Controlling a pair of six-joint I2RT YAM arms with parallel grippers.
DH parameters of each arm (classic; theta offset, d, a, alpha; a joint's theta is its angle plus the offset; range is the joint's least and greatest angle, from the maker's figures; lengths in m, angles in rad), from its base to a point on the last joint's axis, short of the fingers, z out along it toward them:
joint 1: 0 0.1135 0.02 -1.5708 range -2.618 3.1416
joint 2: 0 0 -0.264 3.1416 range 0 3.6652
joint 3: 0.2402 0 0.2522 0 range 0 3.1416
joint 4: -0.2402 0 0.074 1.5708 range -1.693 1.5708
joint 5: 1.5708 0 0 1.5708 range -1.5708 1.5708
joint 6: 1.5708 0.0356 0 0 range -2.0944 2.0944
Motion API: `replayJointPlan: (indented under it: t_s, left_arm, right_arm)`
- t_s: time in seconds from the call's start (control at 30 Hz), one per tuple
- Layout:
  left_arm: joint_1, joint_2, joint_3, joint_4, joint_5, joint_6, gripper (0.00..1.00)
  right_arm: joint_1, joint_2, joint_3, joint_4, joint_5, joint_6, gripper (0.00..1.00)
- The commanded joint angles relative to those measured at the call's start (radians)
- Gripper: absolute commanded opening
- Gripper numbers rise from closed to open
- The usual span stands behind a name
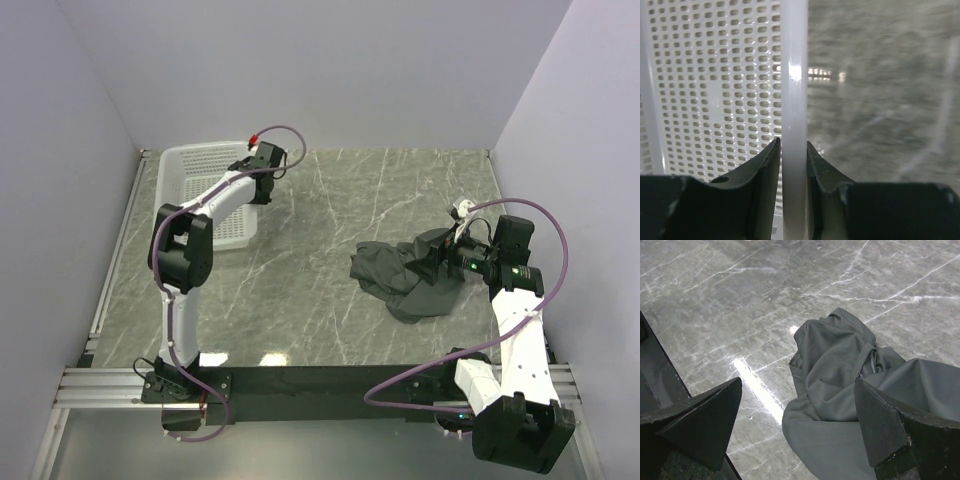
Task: Fold and stack the t-shirts
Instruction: Flatten the tshirt out
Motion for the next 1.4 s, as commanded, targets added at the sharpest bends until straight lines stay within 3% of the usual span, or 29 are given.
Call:
replayJointPlan:
  t_s: [0.0, 0.2, 0.3, 0.37, 0.47, 0.67, 0.8, 0.93, 1.1, 1.23, 1.37]
  left_arm:
    - [0.057, -0.019, -0.042, 0.034, -0.086, 0.105, 0.31]
    - [0.181, -0.056, -0.047, 0.069, 0.005, 0.136, 0.39]
    - [0.207, -0.061, -0.043, 0.077, 0.018, 0.136, 0.53]
    - [0.215, -0.061, -0.030, 0.070, 0.018, 0.125, 0.65]
    - [0.216, -0.090, -0.027, 0.066, 0.022, 0.112, 0.75]
    - [0.161, -0.275, -0.052, 0.089, 0.033, 0.110, 0.86]
    - [0.092, -0.461, -0.160, 0.137, 0.088, 0.095, 0.91]
    - [0.080, -0.723, -0.369, 0.248, 0.278, 0.076, 0.95]
    - [0.069, -0.939, -0.677, 0.379, 0.541, 0.079, 0.96]
    - [0.043, -1.077, -0.800, 0.427, 0.584, 0.112, 0.96]
    - [0.023, -1.130, -0.842, 0.450, 0.581, 0.130, 0.96]
  right_arm:
    - [-0.009, 0.000, 0.031, 0.005, -0.036, -0.017, 0.99]
    - [-0.009, 0.001, 0.031, 0.004, -0.048, -0.017, 0.99]
    - [-0.009, 0.001, 0.031, 0.002, -0.050, -0.017, 0.99]
    - [-0.009, 0.001, 0.029, 0.001, -0.050, -0.020, 0.99]
    - [-0.009, 0.001, 0.029, -0.001, -0.041, -0.026, 0.99]
    - [-0.009, 0.015, 0.025, -0.004, 0.022, -0.054, 0.99]
    - [-0.007, 0.061, 0.029, 0.016, 0.123, -0.060, 0.98]
    - [0.013, 0.158, 0.097, -0.062, 0.195, -0.135, 0.97]
    - [0.094, 0.323, 0.218, -0.177, 0.320, -0.204, 0.93]
    - [0.220, 0.446, 0.293, -0.165, 0.450, -0.170, 0.90]
    - [0.309, 0.627, 0.402, -0.165, 0.540, -0.089, 0.78]
